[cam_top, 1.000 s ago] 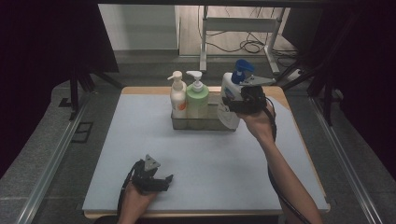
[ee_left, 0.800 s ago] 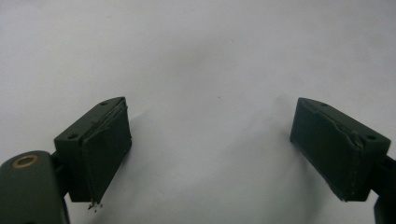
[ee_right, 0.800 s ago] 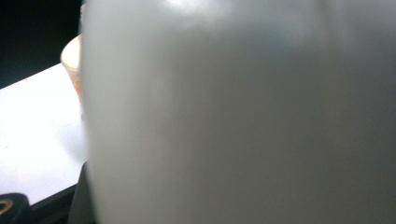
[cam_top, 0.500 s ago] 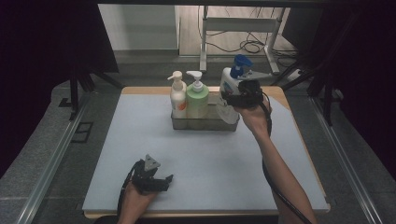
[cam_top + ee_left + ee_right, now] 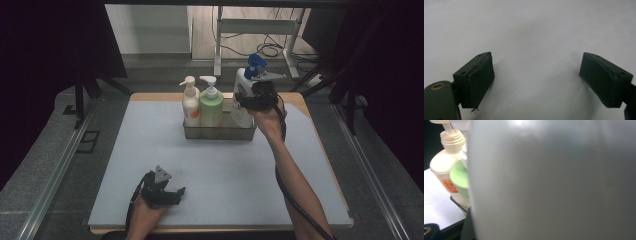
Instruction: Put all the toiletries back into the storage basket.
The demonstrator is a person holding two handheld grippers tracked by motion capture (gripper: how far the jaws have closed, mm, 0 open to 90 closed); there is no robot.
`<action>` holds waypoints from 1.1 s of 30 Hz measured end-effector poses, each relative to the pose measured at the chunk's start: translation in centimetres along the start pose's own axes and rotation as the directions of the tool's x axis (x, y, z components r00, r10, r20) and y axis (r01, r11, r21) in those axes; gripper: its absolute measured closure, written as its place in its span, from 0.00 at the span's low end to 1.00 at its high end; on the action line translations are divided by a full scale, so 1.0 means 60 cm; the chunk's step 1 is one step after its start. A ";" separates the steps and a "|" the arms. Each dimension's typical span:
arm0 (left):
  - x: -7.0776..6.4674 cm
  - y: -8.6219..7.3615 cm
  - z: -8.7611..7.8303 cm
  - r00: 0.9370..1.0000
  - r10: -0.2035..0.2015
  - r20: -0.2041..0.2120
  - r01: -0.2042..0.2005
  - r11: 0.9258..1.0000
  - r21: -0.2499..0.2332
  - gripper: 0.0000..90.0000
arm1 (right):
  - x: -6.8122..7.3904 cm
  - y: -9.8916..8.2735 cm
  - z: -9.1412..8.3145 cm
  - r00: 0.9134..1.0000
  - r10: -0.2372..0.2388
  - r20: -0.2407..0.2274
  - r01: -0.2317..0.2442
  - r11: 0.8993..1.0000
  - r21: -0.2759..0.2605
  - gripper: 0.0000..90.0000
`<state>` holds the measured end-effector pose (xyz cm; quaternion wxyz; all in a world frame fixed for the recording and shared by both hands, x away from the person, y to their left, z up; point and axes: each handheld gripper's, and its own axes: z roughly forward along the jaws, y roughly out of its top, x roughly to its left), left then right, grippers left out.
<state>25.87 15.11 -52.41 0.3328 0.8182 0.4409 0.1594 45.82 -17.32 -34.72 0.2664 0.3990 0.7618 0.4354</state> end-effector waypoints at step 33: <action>0.000 0.000 0.000 1.000 0.000 0.000 0.000 1.000 -0.001 0.13 | 0.004 -0.034 0.062 1.000 0.014 0.007 -0.014 0.998 0.058 0.42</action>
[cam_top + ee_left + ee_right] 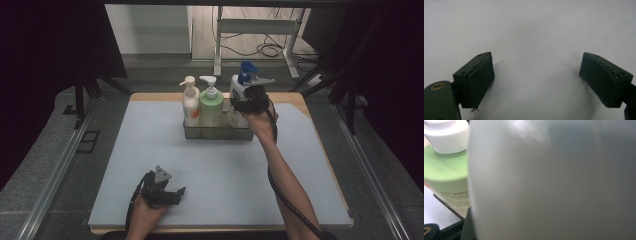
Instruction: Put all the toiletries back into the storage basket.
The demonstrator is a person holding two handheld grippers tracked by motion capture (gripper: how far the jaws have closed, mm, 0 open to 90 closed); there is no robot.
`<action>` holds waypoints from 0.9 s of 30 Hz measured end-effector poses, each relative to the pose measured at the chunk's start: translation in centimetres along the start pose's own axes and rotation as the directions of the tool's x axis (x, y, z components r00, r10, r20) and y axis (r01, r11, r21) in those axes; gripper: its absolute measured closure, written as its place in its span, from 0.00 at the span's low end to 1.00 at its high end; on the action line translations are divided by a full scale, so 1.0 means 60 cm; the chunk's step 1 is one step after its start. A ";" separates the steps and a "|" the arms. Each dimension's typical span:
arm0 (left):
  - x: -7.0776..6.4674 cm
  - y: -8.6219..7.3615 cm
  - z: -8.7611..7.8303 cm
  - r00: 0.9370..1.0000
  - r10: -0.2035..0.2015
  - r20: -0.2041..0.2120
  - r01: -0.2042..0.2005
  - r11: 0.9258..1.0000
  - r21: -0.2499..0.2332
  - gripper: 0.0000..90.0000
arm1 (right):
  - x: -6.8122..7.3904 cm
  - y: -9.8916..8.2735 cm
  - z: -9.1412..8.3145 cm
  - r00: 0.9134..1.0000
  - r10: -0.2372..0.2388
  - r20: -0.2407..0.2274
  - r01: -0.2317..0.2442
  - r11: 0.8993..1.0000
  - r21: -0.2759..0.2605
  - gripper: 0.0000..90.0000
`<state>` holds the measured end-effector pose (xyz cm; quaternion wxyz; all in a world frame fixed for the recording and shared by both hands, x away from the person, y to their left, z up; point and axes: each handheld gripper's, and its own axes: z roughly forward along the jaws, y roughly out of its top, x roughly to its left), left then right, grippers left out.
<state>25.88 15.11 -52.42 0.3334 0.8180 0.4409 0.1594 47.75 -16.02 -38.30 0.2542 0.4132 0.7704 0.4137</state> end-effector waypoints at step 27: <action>0.000 0.000 0.000 1.000 0.000 0.000 0.000 1.000 0.003 0.13 | 0.007 -0.034 0.031 1.000 0.005 0.018 -0.005 0.999 0.050 0.42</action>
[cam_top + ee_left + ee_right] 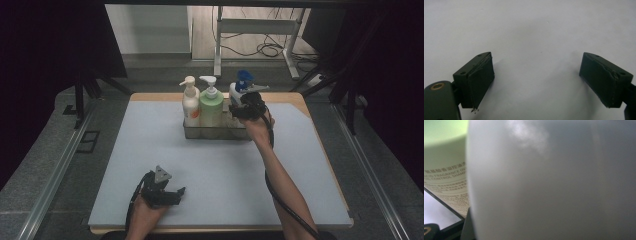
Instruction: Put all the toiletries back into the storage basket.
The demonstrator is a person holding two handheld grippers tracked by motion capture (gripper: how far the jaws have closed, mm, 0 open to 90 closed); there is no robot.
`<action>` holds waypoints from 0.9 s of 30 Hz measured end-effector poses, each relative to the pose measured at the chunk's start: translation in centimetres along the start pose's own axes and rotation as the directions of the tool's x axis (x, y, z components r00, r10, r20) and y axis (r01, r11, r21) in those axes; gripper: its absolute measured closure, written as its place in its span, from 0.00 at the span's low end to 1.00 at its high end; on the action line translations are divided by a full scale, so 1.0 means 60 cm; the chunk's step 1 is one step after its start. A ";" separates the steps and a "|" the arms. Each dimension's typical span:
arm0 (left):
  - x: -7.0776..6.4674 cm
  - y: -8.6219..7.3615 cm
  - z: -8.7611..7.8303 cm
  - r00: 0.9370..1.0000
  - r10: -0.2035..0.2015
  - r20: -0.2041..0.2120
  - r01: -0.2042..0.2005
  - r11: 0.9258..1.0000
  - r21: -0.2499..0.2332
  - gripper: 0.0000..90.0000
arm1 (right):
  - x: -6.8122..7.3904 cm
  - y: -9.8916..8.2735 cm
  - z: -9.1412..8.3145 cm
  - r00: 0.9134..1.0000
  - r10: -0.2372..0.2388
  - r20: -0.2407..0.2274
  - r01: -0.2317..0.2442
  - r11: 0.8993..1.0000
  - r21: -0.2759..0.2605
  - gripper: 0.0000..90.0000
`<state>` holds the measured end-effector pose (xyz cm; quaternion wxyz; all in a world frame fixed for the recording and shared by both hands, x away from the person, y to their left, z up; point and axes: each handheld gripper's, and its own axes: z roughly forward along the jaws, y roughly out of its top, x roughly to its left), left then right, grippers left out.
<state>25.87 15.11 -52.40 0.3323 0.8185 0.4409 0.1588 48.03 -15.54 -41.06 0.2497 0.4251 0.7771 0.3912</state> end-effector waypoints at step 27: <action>0.000 0.000 0.000 1.000 -0.001 0.000 0.001 1.000 0.000 0.13 | -0.011 -0.013 0.010 0.999 0.036 -0.030 -0.035 0.999 0.009 0.32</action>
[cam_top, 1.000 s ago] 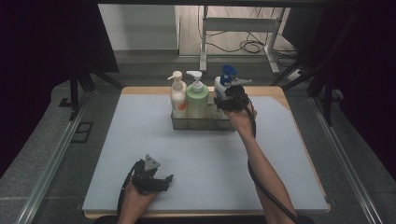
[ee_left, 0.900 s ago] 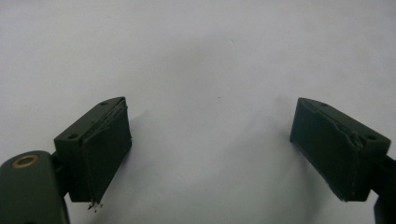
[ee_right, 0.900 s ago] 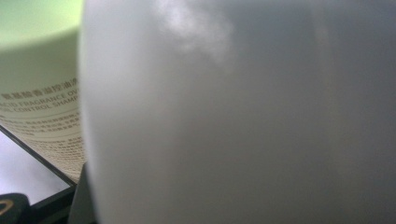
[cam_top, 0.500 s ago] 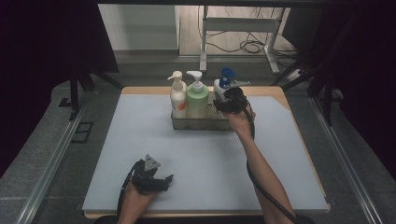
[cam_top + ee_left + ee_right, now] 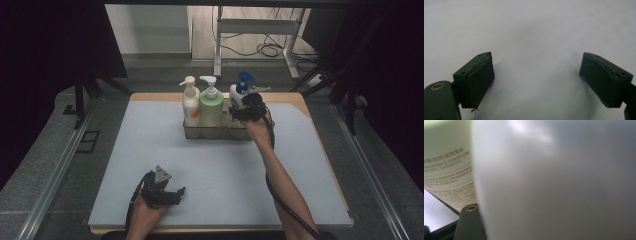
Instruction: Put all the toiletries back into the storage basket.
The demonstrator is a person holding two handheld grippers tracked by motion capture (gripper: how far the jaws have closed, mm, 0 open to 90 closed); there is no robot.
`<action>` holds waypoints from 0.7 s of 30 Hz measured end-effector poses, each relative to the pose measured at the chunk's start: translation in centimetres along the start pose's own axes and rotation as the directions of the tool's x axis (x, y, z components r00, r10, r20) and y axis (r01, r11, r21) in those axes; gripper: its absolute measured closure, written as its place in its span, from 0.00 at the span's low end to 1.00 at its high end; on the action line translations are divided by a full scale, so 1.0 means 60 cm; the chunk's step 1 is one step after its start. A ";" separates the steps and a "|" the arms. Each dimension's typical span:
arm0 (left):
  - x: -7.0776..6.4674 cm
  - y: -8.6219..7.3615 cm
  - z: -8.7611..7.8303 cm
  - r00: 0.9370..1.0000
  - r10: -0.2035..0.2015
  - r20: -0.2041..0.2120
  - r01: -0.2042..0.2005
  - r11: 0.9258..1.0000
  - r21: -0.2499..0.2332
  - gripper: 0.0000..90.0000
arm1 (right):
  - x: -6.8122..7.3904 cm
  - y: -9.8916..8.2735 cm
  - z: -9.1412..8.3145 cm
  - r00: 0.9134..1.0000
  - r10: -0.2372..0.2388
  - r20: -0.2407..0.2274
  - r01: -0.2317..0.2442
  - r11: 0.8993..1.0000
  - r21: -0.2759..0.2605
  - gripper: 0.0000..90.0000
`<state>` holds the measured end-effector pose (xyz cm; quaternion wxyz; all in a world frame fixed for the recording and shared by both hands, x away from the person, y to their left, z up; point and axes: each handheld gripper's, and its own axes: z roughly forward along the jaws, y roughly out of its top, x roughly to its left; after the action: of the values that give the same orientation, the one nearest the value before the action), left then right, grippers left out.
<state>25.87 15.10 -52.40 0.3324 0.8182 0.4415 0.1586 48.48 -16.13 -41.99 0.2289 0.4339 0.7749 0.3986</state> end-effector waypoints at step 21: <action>-0.001 0.000 0.000 1.000 -0.003 0.001 0.003 1.000 -0.004 0.13 | -0.014 -0.024 -0.057 0.998 -0.048 -0.049 0.046 0.998 -0.051 0.22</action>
<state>25.85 15.07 -52.43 0.3346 0.8170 0.4421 0.1586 45.82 -18.71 -41.16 0.2296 0.3994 0.7802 0.4231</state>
